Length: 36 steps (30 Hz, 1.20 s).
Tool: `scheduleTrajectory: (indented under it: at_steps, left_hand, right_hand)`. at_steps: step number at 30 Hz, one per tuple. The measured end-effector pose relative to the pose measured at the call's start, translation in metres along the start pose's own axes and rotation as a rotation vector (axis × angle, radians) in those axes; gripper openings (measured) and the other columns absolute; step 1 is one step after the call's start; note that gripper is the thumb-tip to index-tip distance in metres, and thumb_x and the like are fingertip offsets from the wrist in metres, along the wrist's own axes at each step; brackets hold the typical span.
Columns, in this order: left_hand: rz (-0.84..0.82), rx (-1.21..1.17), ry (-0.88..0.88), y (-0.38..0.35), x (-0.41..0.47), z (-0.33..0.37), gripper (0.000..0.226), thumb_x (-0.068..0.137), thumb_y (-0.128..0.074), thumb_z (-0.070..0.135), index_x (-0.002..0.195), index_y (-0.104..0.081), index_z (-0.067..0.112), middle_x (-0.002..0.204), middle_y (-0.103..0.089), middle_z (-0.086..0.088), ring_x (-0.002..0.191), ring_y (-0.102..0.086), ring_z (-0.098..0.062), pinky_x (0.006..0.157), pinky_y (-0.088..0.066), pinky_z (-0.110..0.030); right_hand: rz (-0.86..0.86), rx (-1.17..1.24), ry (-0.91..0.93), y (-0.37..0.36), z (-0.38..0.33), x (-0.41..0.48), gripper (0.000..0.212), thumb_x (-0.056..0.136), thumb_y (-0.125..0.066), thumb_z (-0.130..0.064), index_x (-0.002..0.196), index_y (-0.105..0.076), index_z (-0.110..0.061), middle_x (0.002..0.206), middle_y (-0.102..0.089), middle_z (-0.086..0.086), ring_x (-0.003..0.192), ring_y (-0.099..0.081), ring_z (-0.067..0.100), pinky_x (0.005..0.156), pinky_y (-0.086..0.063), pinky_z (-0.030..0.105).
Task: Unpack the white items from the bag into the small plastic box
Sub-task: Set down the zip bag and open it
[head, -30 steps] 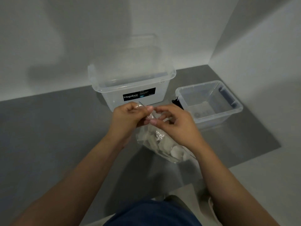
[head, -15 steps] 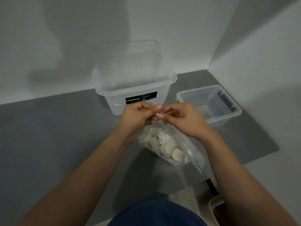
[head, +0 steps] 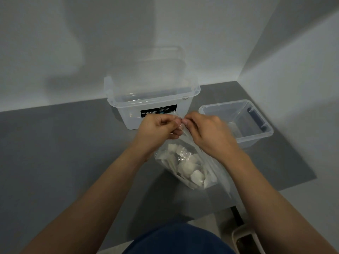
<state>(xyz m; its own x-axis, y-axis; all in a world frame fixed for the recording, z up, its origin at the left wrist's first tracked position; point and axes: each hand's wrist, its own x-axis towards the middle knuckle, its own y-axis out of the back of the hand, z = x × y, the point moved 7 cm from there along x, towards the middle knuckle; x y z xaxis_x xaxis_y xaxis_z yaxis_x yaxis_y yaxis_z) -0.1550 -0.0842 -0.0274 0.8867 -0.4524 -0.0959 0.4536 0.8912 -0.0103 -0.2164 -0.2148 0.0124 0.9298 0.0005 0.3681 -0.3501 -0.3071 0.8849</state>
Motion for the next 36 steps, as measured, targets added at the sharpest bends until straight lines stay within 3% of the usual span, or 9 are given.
scheduleTrajectory:
  at_steps: [4, 12, 16, 21, 23, 26, 28, 32, 36]
  left_hand:
    - [0.057, 0.189, -0.055, -0.007, 0.004, 0.007, 0.021, 0.099, -0.055, 0.016, 0.089, -0.071, 0.007, 0.078, -0.071, -0.015, 0.071, -0.071, -0.021, 0.068, -0.062, -0.034]
    - [0.055, 0.613, -0.224, -0.011, -0.002, 0.017, 0.022, 0.101, -0.048, 0.021, 0.085, -0.061, 0.013, 0.067, -0.063, -0.004, 0.054, -0.064, -0.015, 0.056, -0.056, -0.031]
    - [0.021, 0.693, -0.206, -0.006, 0.0, 0.019, 0.024, 0.1, -0.05, 0.024, 0.084, -0.06, 0.009, 0.067, -0.059, -0.008, 0.052, -0.062, -0.011, 0.052, -0.055, -0.029]
    - [-0.01, 0.795, -0.133, 0.002, 0.0, 0.012, 0.032, 0.101, -0.048, 0.031, 0.081, -0.057, 0.007, 0.067, -0.063, -0.007, 0.046, -0.065, -0.009, 0.054, -0.053, -0.031]
    - [0.024, 0.737, -0.1, 0.004, 0.0, 0.011, 0.031, 0.1, -0.049, 0.033, 0.082, -0.06, 0.011, 0.07, -0.065, -0.008, 0.049, -0.066, -0.012, 0.051, -0.054, -0.029]
    - [0.119, 0.417, 0.023, 0.006, -0.008, 0.003, 0.038, 0.093, -0.057, 0.05, 0.085, -0.061, 0.013, 0.077, -0.066, -0.012, 0.062, -0.065, -0.018, 0.05, -0.057, -0.031]
    - [0.057, 0.253, 0.155, -0.004, -0.017, -0.012, 0.046, 0.086, -0.065, 0.055, 0.089, -0.061, 0.01, 0.078, -0.067, -0.013, 0.065, -0.064, -0.017, 0.056, -0.061, -0.039]
    - [0.009, 0.081, 0.192, -0.02, -0.025, -0.027, 0.02, 0.095, -0.064, 0.025, 0.09, -0.065, 0.006, 0.083, -0.07, -0.016, 0.072, -0.068, -0.021, 0.071, -0.061, -0.053]
    - [0.032, 0.01, 0.154, -0.022, -0.023, -0.024, 0.017, 0.094, -0.06, 0.018, 0.091, -0.062, 0.001, 0.084, -0.07, -0.018, 0.074, -0.067, -0.023, 0.069, -0.06, -0.047]
  right_hand:
    - [-0.02, -0.057, -0.002, -0.004, 0.003, 0.004, 0.029, 0.106, -0.042, -0.04, 0.104, -0.061, -0.018, 0.084, -0.07, 0.001, 0.075, -0.066, 0.032, 0.056, -0.036, 0.032]
    - [-0.13, 0.028, -0.001, -0.003, 0.011, 0.01, 0.027, 0.104, -0.043, -0.043, 0.099, -0.06, -0.023, 0.081, -0.069, -0.003, 0.075, -0.064, 0.029, 0.063, -0.05, 0.038]
    - [-0.173, 0.097, -0.028, -0.007, 0.01, 0.014, 0.021, 0.103, -0.046, -0.04, 0.097, -0.06, -0.026, 0.076, -0.068, -0.006, 0.074, -0.063, 0.025, 0.068, -0.052, 0.041]
    - [-0.109, -0.103, -0.072, -0.005, 0.024, 0.018, 0.022, 0.104, -0.044, -0.038, 0.1, -0.055, -0.02, 0.091, -0.07, 0.003, 0.085, -0.064, 0.037, 0.067, -0.048, 0.039]
    - [-0.127, -0.063, -0.061, -0.006, 0.02, 0.018, 0.022, 0.104, -0.045, -0.039, 0.1, -0.057, -0.021, 0.087, -0.07, 0.001, 0.083, -0.064, 0.035, 0.066, -0.049, 0.039]
    - [-0.111, 0.052, -0.074, -0.005, 0.015, 0.017, 0.024, 0.103, -0.047, -0.041, 0.101, -0.063, -0.024, 0.078, -0.07, -0.003, 0.077, -0.065, 0.027, 0.067, -0.053, 0.04]
    - [-0.098, 0.179, -0.131, -0.003, 0.016, 0.014, 0.023, 0.103, -0.05, -0.04, 0.099, -0.066, -0.025, 0.074, -0.069, -0.006, 0.072, -0.064, 0.017, 0.068, -0.054, 0.04]
    - [-0.171, 0.399, -0.248, 0.002, 0.017, -0.01, 0.02, 0.1, -0.056, -0.046, 0.103, -0.069, -0.031, 0.086, -0.07, -0.015, 0.081, -0.065, -0.001, 0.07, -0.051, 0.019]
    - [-0.297, 0.276, -0.226, -0.003, 0.024, -0.04, 0.02, 0.091, -0.065, -0.054, 0.097, -0.066, -0.035, 0.086, -0.066, -0.018, 0.081, -0.063, -0.001, 0.069, -0.049, 0.022]
